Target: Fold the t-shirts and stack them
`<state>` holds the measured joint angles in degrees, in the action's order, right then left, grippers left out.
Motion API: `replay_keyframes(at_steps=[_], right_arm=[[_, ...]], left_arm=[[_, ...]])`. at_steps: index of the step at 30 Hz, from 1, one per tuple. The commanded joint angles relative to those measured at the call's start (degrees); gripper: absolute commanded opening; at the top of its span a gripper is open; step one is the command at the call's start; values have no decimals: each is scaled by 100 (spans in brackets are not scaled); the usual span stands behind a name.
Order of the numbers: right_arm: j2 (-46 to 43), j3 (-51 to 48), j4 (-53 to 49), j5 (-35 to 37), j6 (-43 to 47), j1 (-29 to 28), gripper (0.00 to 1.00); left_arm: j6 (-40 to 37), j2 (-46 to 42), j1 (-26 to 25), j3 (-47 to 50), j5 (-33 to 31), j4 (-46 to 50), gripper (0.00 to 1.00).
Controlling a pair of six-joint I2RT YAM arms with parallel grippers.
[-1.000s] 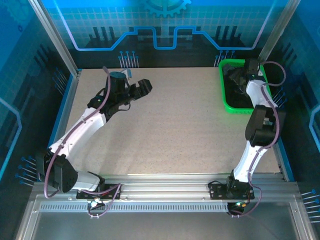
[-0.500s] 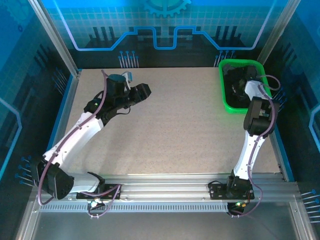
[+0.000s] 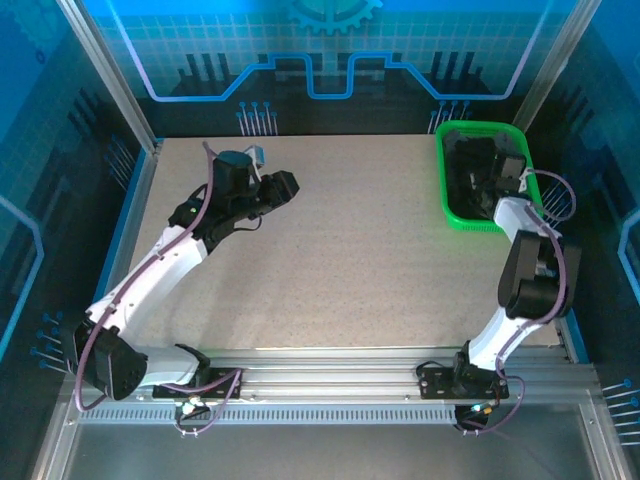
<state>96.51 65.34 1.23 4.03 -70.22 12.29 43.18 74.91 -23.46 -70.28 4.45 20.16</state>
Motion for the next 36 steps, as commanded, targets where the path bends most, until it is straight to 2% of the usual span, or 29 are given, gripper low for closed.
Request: replay_keyframes(at_steps=[1, 8, 17, 21, 25, 28, 30, 32, 36], right_arm=[[-764, -237, 765, 234, -176, -300, 0], [-1610, -38, 536, 341, 328, -655, 0], [-2121, 1109, 107, 205, 1094, -1285, 0], [-2152, 1810, -180, 330, 1681, -1977, 0], [-1980, 2409, -568, 578, 2024, -2901, 0], [-1777, 2497, -884, 832, 2026, -3740, 0], [-1629, 2348, -1023, 981, 1905, -4248, 0], [-1302, 2382, -1519, 734, 1577, -4560, 15], [-693, 2469, -2727, -82, 1107, -4661, 49]], left_arm=[[118, -32, -97, 90, 168, -242, 46], [140, 160, -193, -36, 317, -372, 46], [57, 256, -216, -208, 168, -213, 46], [-134, 213, -220, -380, -179, 104, 47], [-285, 23, -213, -544, -939, 566, 51], [-312, -171, -156, -640, -1648, 1024, 53], [-345, -319, -32, -595, -1730, 1089, 54], [-320, -476, 103, -480, -1761, 1176, 54], [-65, -790, 463, -113, -1673, 1581, 54]])
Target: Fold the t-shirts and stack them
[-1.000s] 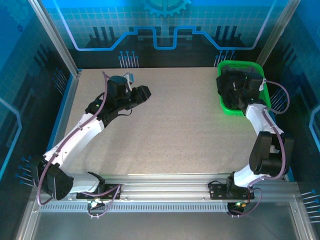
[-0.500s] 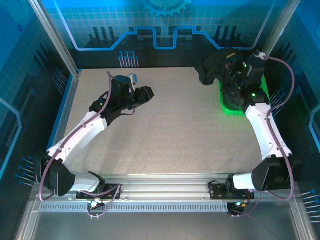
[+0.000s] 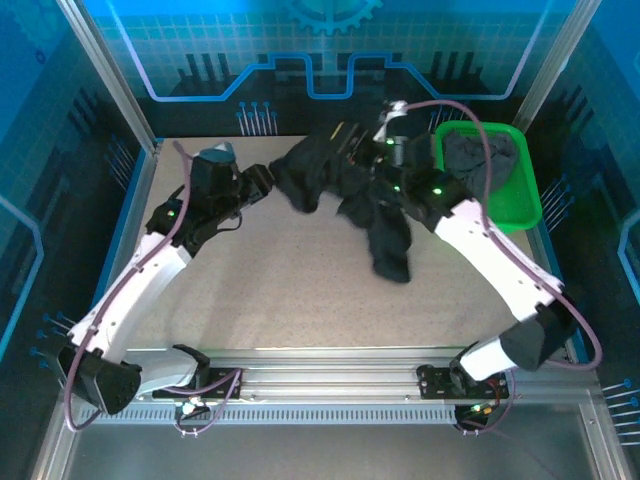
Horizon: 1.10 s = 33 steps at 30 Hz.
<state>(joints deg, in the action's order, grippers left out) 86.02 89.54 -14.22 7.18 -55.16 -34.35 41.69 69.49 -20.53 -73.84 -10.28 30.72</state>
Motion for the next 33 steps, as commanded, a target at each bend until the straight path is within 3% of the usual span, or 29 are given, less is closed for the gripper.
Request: replay_keyframes(at_steps=[1, 4, 13, 17, 23, 30, 31, 33], right_arm=[[405, -84, -1298, -619, -384, 67, 53], [318, -519, -1693, -563, -85, 198, 59], [-492, -2249, -2354, -210, 763, 381, 57], [-680, -2944, -2496, -277, 874, 380, 58], [-599, -3594, -2297, -503, 980, 416, 61], [191, -3368, -1912, -813, 1086, 527, 62], [351, -3271, -1901, -906, 1061, 526, 62], [717, -3121, -1952, -1081, 913, 520, 59]], left_arm=[[169, -345, 249, 388, -161, 629, 54], [397, -562, 417, 835, 59, 953, 54], [1315, -687, 463, 2171, 900, 1454, 60], [1987, -438, 565, 2618, 1229, 988, 65], [2856, 709, 577, 2926, 1763, 53, 65], [3286, 1477, 577, 3070, 1480, -603, 51], [3270, 1529, 580, 3066, 1396, -660, 48], [3217, 1665, 648, 3071, 1285, -758, 29]])
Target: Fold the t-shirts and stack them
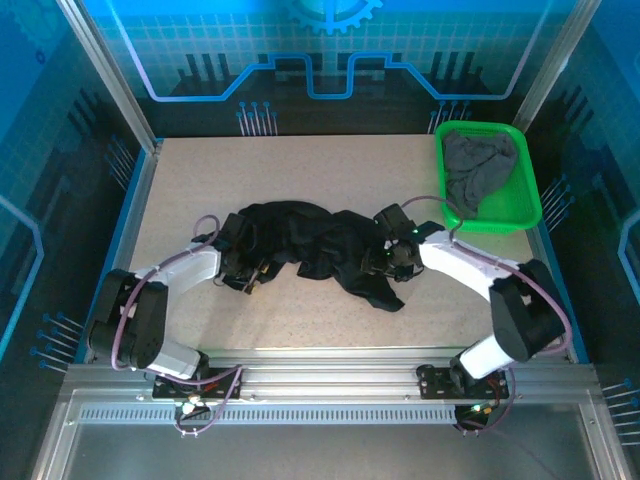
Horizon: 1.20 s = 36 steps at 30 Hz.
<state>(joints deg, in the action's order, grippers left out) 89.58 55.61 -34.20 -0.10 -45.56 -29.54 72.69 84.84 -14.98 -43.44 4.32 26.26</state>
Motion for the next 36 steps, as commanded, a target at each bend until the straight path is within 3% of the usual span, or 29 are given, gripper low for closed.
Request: replay_keyframes(at_steps=[1, 4, 7, 8, 12, 17, 21, 25, 29, 33, 35, 36], right_arm=[[537, 335, -37, -377, -126, 32, 56], [924, 412, -242, -320, -239, 37, 45], [1044, 547, -479, -64, -229, 100, 8], [992, 592, -520, 36, -192, 151, 1], [719, 974, -724, 550, 209, 437, 0], [986, 1967, -1225, 695, 909, 834, 0], [1109, 2748, -1557, 932, 1234, 980, 0], [1315, 3233, -1819, 1162, 1377, 1061, 0], [1523, 3516, -1942, 1114, 1401, 1290, 0], [1729, 3822, -1941, 940, 1524, 1465, 0], [2017, 4087, -2100, 808, 1602, 1539, 0], [2189, 4253, -2248, 762, 1612, 1576, 0]], left_arm=[[108, 174, 145, 53, -193, -344, 20], [-47, 92, 370, 134, -264, -361, 0], [-392, -238, 753, 234, -284, -320, 0], [-546, -360, 900, 262, -267, -294, 0], [-1327, -926, 1556, 175, -115, -57, 0], [-2182, -1301, 2241, -235, 28, 262, 0], [-2623, -1245, 2373, -846, -408, 585, 0], [-2593, -971, 2583, -1210, -748, 613, 0], [-2818, -475, 2759, -1847, -779, 399, 0], [-3034, -64, 2773, -2254, -297, -395, 0], [-3057, 348, 2813, -2416, 61, -511, 14], [-3064, 626, 2842, -2569, 280, -382, 26]])
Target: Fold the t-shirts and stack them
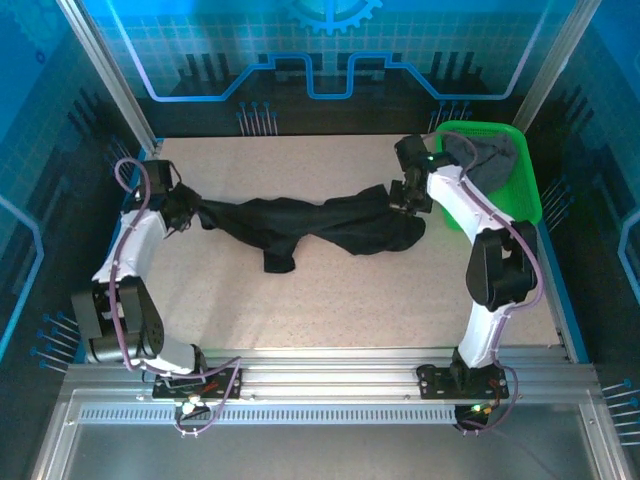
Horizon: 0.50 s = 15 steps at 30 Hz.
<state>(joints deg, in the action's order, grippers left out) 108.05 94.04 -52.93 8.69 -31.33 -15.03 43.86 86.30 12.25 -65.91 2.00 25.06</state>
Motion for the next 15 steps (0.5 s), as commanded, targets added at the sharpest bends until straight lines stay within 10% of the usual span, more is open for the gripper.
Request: replay_keyframes(at_steps=[1, 7, 15], right_arm=[[479, 535, -503, -139, 193, 153, 6], [26, 172, -509, 9, 29, 11, 45], [-1243, -1564, 133, -249, -449, -626, 48]], left_arm=[[-173, 662, 120, -436, 617, -75, 34], [129, -64, -225, 419, 229, 140, 56], [1400, -588, -1155, 1996, 833, -592, 53]])
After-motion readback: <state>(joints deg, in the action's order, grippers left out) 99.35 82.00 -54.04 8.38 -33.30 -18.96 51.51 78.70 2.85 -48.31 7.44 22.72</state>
